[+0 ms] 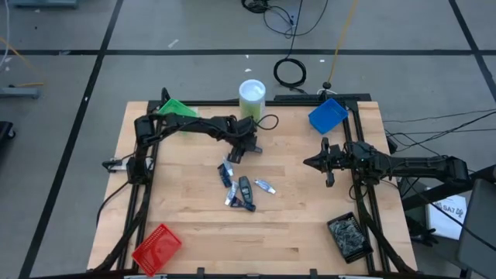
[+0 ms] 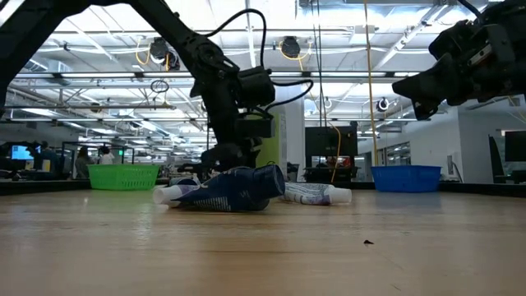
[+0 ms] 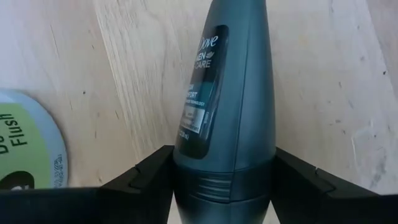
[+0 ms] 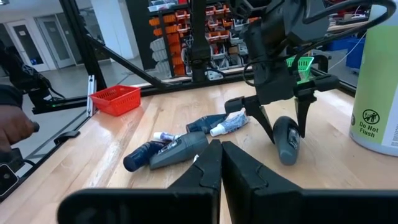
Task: Pick & Place Travel size toiletries
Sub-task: Put the top black deodorant into the green bin
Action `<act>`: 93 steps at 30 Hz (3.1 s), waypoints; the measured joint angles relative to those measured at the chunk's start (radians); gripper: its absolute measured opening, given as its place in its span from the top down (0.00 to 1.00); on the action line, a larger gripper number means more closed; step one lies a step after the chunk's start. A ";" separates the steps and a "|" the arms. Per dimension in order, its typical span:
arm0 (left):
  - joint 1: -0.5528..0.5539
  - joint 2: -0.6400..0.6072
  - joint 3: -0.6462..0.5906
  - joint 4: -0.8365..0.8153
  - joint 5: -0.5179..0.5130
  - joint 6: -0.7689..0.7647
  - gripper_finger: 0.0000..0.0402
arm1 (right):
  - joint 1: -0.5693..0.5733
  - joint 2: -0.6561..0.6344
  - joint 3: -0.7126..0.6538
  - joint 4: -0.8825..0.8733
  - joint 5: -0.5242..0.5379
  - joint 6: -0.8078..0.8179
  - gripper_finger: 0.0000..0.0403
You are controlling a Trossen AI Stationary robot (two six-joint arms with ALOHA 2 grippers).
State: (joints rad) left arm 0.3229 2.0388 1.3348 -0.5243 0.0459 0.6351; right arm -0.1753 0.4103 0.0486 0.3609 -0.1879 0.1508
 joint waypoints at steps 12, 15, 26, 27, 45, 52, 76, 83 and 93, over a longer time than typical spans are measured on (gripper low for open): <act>-0.045 -0.018 -0.003 0.012 -0.037 -0.264 0.54 | 0.000 0.000 0.000 0.000 0.002 0.002 1.00; -0.060 -0.018 -0.003 0.011 -0.045 -0.307 0.54 | 0.000 0.000 0.000 0.000 0.003 0.002 1.00; -0.103 -0.111 -0.005 -0.019 0.070 -0.342 0.54 | 0.000 0.000 0.000 0.000 0.003 0.020 1.00; -0.103 -0.129 -0.005 -0.030 0.081 -0.343 0.54 | 0.000 0.000 0.000 0.000 0.003 0.020 1.00; -0.101 -0.689 -0.477 0.410 0.182 -0.513 0.54 | 0.000 0.003 0.000 -0.007 0.003 0.021 1.00; -0.114 -0.926 -0.766 0.633 0.053 -0.641 0.54 | 0.000 0.003 0.000 -0.007 0.004 0.020 1.00; -0.143 -1.336 -1.101 0.706 -0.665 -0.825 0.54 | 0.000 0.003 0.000 -0.008 0.004 0.017 1.00; -0.061 -1.336 -1.101 0.630 -0.829 -0.960 0.50 | 0.000 0.003 0.000 -0.008 0.005 0.017 1.00; 0.214 -1.332 -1.040 0.483 -0.707 -0.989 0.55 | 0.000 0.003 0.000 -0.009 0.005 0.017 1.00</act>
State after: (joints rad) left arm 0.5373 0.7065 0.2947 -0.0414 -0.6615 -0.3543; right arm -0.1749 0.4137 0.0490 0.3523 -0.1833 0.1677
